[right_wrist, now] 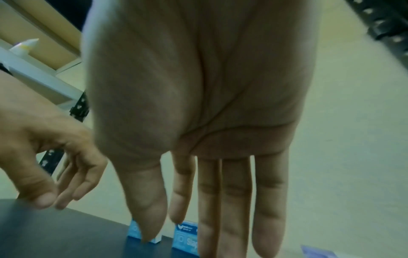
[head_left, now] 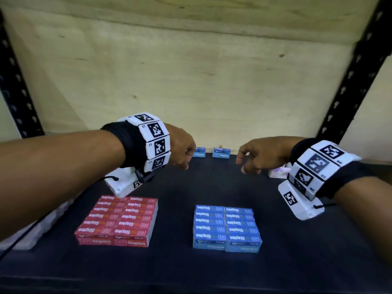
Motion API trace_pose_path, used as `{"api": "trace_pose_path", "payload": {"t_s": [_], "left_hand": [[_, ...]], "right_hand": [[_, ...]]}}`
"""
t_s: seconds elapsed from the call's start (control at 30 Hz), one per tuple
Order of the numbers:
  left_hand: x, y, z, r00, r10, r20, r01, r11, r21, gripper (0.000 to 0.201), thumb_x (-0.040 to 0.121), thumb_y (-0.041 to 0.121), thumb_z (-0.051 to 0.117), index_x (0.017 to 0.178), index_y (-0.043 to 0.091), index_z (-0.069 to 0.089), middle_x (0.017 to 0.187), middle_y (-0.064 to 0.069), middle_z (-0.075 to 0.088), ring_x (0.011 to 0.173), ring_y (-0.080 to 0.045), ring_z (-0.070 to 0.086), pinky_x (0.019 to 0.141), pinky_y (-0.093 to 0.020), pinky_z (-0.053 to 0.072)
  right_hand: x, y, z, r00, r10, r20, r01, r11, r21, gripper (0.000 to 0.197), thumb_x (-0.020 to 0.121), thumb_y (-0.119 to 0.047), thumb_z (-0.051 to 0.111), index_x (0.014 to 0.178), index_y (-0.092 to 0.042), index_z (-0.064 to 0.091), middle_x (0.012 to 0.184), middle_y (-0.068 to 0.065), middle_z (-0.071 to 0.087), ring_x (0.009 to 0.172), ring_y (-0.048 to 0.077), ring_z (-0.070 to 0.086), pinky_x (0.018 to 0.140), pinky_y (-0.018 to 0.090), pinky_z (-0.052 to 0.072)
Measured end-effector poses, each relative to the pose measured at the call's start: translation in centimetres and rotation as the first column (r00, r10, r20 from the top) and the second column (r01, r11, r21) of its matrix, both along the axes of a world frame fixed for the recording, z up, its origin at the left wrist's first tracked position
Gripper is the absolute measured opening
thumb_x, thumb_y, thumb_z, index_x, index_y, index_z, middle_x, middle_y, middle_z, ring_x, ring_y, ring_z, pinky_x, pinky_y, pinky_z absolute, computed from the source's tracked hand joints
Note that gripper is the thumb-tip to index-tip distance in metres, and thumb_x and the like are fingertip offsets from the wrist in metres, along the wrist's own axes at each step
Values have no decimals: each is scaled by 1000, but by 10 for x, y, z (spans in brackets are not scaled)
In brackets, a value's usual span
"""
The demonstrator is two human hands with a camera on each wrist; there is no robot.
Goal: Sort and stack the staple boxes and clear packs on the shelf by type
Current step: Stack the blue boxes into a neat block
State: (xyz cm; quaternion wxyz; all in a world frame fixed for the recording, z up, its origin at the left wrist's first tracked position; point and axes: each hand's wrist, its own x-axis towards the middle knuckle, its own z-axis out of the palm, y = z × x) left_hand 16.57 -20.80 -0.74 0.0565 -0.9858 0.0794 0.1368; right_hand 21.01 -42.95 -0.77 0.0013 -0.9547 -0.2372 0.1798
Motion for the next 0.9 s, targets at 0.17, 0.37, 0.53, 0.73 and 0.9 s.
{"api": "trace_pose_path", "payload": {"t_s": [0.17, 0.37, 0.53, 0.73, 0.9], "left_hand": [[30, 16, -1, 988, 11, 153, -28, 994, 108, 34, 89, 45, 61, 118, 28, 52, 96, 10, 54, 87, -15, 52, 68, -26, 38], [66, 18, -14, 991, -10, 133, -6, 993, 118, 26, 91, 47, 58, 110, 29, 50, 102, 2, 57, 83, -19, 47, 57, -25, 33], [86, 13, -26, 993, -9, 122, -9, 989, 146, 28, 92, 45, 55, 96, 18, 56, 96, -3, 59, 78, -22, 49, 49, -21, 28], [86, 11, -25, 995, -40, 93, 28, 992, 126, 28, 94, 35, 58, 110, 13, 64, 101, -4, 63, 78, -21, 52, 57, -23, 35], [66, 5, -17, 998, -61, 29, 60, 997, 43, 22, 92, 35, 62, 104, 17, 66, 80, 9, 57, 79, -14, 54, 60, -22, 38]], "right_hand": [[35, 22, 1, 977, 33, 212, -30, 999, -16, 40, 93, -33, 62, 131, -26, 49, 125, -2, 59, 107, 19, 56, 91, 31, 46], [70, 41, -11, 970, 43, 240, -24, 996, -82, 46, 91, -32, 65, 133, -22, 50, 132, 1, 56, 115, 22, 55, 95, 32, 46], [83, 50, -19, 975, 42, 217, -14, 992, -129, 33, 89, -28, 68, 120, -21, 61, 118, 0, 63, 97, 19, 57, 79, 29, 44], [83, 51, -24, 976, 10, 216, 15, 994, -111, 26, 88, -23, 70, 112, -17, 65, 112, 2, 66, 95, 21, 60, 75, 29, 45], [60, 44, -19, 987, 6, 162, 13, 994, -112, 28, 88, -29, 71, 113, -17, 65, 112, 0, 66, 91, 17, 57, 73, 27, 43]]}}
